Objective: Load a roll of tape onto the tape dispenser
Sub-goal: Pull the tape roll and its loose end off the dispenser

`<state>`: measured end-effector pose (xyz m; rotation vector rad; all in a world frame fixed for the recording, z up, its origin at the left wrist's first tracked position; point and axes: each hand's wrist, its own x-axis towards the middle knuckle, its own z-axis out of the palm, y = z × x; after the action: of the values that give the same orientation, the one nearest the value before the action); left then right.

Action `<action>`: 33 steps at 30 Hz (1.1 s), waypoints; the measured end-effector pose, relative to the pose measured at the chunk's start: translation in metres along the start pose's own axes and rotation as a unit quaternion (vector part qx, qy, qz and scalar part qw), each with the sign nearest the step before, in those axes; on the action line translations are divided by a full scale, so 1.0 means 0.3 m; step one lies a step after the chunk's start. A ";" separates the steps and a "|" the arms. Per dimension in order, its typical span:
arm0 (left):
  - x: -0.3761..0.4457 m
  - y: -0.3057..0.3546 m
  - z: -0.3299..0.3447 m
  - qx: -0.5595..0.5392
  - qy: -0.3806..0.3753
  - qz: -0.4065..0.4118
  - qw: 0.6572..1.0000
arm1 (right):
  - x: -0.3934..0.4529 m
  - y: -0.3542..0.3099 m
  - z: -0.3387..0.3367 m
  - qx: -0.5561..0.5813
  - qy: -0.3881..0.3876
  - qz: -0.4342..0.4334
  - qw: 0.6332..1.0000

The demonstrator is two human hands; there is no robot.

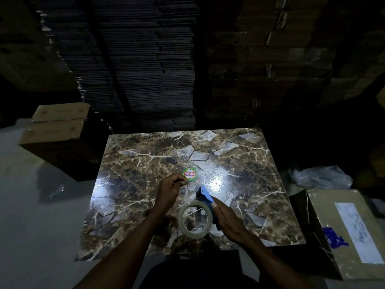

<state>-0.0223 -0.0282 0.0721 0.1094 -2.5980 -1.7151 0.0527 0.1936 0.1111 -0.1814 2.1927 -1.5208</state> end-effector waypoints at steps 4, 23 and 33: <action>-0.003 0.004 0.004 0.002 -0.006 0.000 1.000 | 0.010 0.029 0.030 -0.027 -0.007 0.001 1.000; -0.016 0.033 -0.014 0.002 -0.052 0.004 0.999 | -0.007 0.081 0.023 -0.176 -0.044 -0.033 0.983; -0.044 0.042 -0.020 0.026 -0.066 0.024 0.997 | -0.010 0.086 0.022 -0.216 -0.071 -0.043 0.973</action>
<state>-0.0094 -0.0277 0.0862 -0.0668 -2.7152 -1.6937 0.0623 0.1988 0.0867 -0.5119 2.3929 -1.0136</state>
